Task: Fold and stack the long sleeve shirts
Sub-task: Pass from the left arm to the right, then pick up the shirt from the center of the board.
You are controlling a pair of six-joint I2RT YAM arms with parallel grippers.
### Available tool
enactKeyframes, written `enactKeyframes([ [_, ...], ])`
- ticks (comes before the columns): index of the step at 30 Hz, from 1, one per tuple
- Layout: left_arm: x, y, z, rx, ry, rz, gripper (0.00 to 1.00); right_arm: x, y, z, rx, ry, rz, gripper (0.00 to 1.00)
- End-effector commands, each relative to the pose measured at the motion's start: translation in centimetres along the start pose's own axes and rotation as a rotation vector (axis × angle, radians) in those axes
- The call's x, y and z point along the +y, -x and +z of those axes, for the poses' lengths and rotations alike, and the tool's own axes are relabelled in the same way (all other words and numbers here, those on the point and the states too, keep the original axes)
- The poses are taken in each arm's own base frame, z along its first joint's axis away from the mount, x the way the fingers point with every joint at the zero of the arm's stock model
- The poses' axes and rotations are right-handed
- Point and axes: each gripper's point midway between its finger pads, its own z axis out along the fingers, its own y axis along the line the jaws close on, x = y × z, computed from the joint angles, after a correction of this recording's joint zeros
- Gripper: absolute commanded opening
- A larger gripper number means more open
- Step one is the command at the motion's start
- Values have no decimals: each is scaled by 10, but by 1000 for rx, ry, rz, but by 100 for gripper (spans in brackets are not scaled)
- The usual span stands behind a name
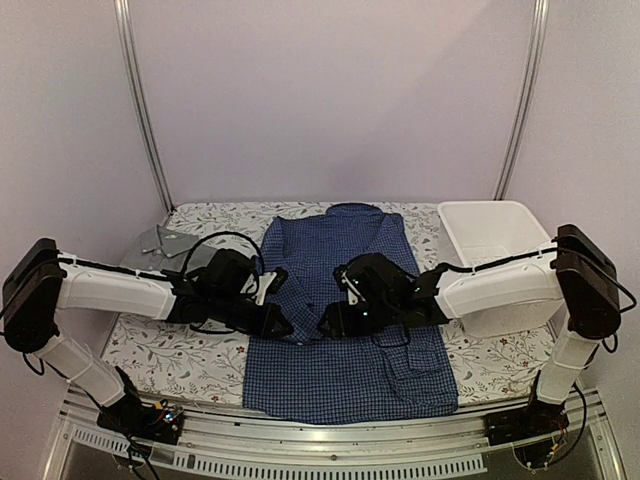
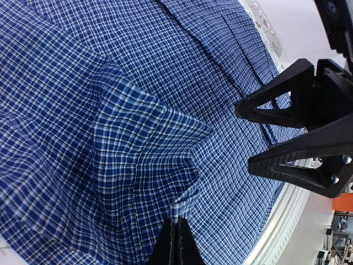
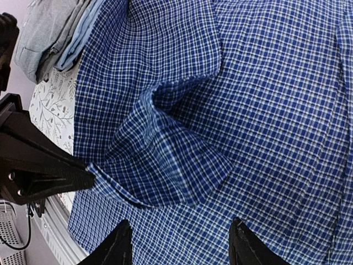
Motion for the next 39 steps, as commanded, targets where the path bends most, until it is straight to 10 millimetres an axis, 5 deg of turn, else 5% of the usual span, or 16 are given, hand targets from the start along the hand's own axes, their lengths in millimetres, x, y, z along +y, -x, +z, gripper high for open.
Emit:
enactKeyframes([
  [1, 1, -9, 5, 26, 8, -5, 0, 21, 17, 14, -25, 46, -35, 58],
  [16, 1, -8, 4, 26, 14, 2, 0, 11, 12, 51, 39, -34, -87, 47],
  [19, -1, -7, 2, 21, 10, 4, 0, 10, 10, 52, 50, -36, -85, 36],
  [21, -1, -5, 0, 18, 13, -1, 4, 12, 13, 50, 44, -40, -88, 20],
  [24, -4, -2, -6, 11, 21, -6, 11, 16, 27, 39, 12, -52, -93, 0],
  [32, 6, 8, -35, 0, 99, -91, 40, 11, 75, -5, -104, -119, -97, 0],
  [39, 29, 15, -73, -33, 140, -187, 44, 9, 109, -49, -197, -169, -113, 0],
])
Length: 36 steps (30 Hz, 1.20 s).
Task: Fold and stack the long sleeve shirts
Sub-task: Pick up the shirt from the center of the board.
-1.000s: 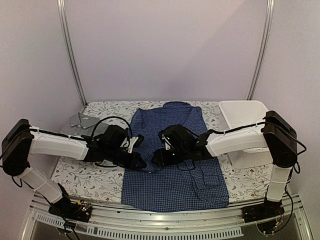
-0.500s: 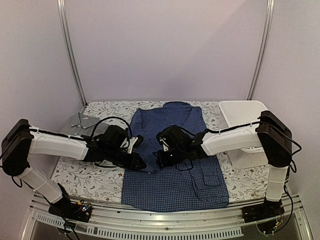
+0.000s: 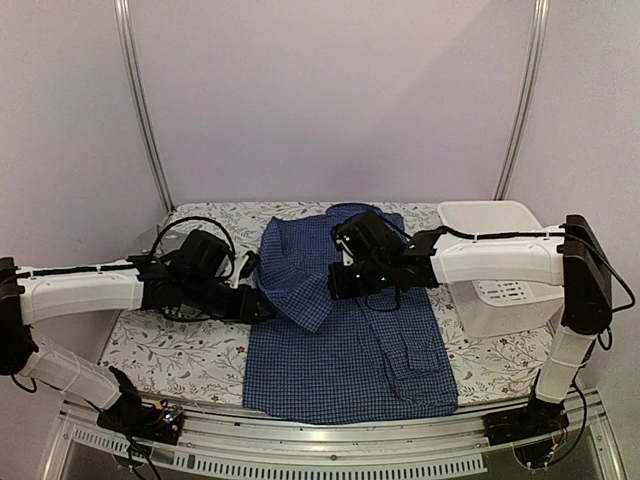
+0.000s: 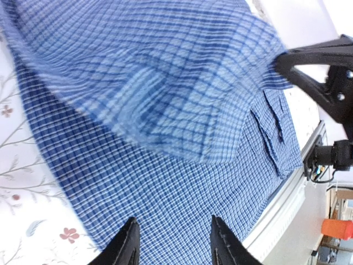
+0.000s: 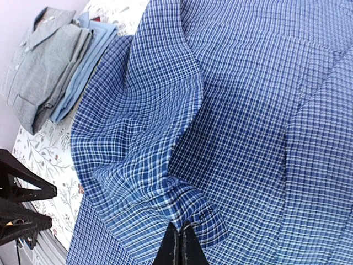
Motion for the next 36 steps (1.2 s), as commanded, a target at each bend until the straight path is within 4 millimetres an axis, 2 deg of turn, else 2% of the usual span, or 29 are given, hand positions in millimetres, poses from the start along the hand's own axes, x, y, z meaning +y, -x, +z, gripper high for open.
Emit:
enactKeyframes([
  [1, 23, 5, -25, 4, 52, -79, 44, -1, 41, -41, -109, -45, -27, 0],
  [5, 43, -6, -35, 32, 87, -155, 43, -3, 52, -53, -137, -73, -49, 0],
  [11, 60, -48, -36, 111, 114, -275, 38, -2, 60, -66, -155, -83, -69, 0],
  [15, 65, -71, -35, 139, 121, -337, 35, -4, 65, -74, -174, -98, -89, 0],
  [19, 62, -96, -30, 184, 123, -361, 34, -13, 78, -84, -208, -132, -88, 0],
  [25, 54, -121, -20, 249, 122, -355, 34, -47, 130, -110, -319, -232, -82, 0],
  [29, 52, -133, -19, 284, 113, -348, 33, -72, 152, -115, -343, -308, -84, 0],
  [36, 45, -159, -17, 365, 82, -344, 30, -68, 164, -106, -333, -286, -108, 0],
])
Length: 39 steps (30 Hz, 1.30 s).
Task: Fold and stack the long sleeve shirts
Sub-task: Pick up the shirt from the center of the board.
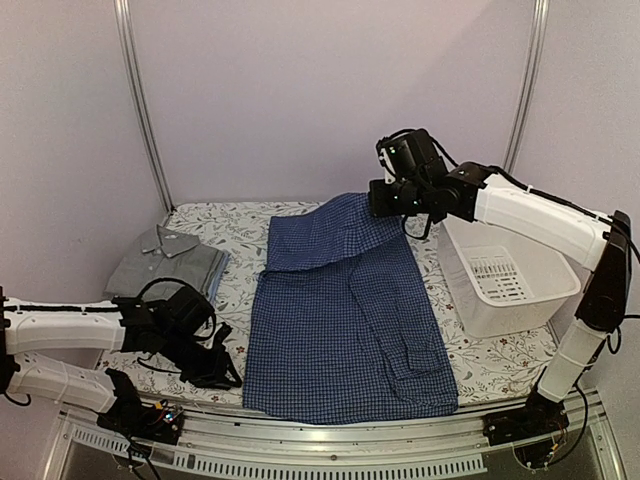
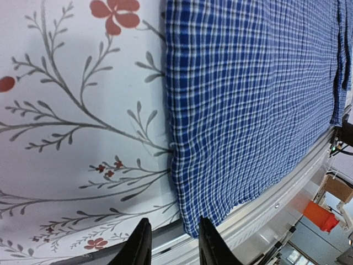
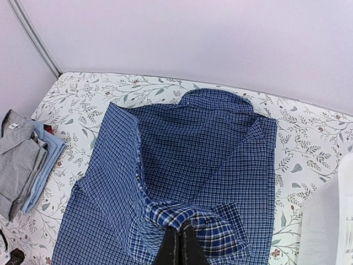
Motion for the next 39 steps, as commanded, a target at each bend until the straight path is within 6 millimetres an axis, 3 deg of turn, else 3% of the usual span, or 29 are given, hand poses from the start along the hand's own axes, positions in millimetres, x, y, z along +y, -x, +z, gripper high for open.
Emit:
enactKeyframes([
  [1, 0, -19, 8, 62, -18, 3, 29, 8, 4, 4, 4, 7, -41, 0],
  [12, -13, -31, 21, 118, -57, 22, 26, 9, 19, 2, -26, 1, -52, 0],
  [23, -23, -25, 20, 99, -53, 55, 0, 6, 47, -5, -82, -10, -58, 0],
  [28, -11, -16, 9, 53, 15, 61, 0, 3, 61, -4, -104, -15, -61, 0],
  [36, 17, 4, -14, 6, 70, 17, 0, -1, 68, 9, -106, -27, -66, 0],
  [39, 19, 15, -26, -31, 64, 2, 0, -5, 70, 14, -107, -36, -65, 0],
])
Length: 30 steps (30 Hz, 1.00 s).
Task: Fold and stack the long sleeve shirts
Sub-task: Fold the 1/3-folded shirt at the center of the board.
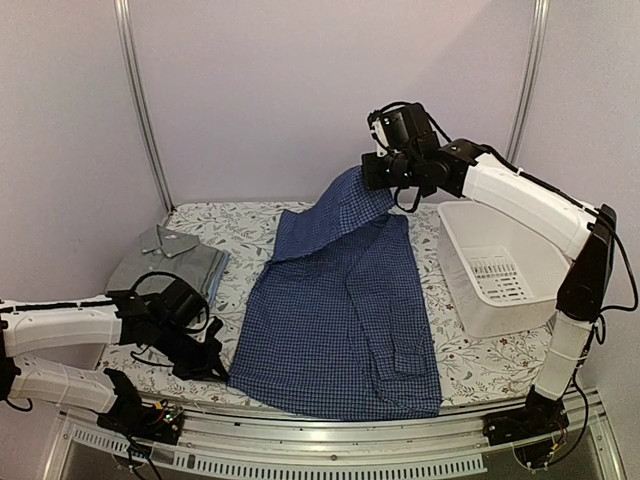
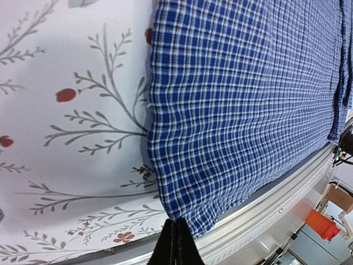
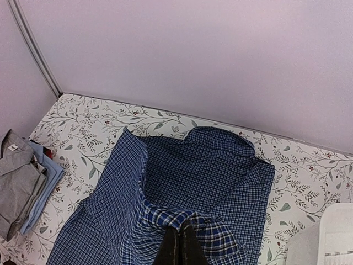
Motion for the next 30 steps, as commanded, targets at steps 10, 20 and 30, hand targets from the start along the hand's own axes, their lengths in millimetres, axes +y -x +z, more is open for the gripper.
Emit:
enactKeyframes([
  [10, -42, 15, -29, 30, -62, 180, 0, -20, 19, 10, -30, -47, -14, 0],
  [20, -105, 6, -14, 156, -94, 408, 0, -64, 43, -20, -85, -200, -19, 0],
  [30, -157, -13, 6, 271, -156, 567, 0, -107, 47, -50, -101, -323, -15, 0],
])
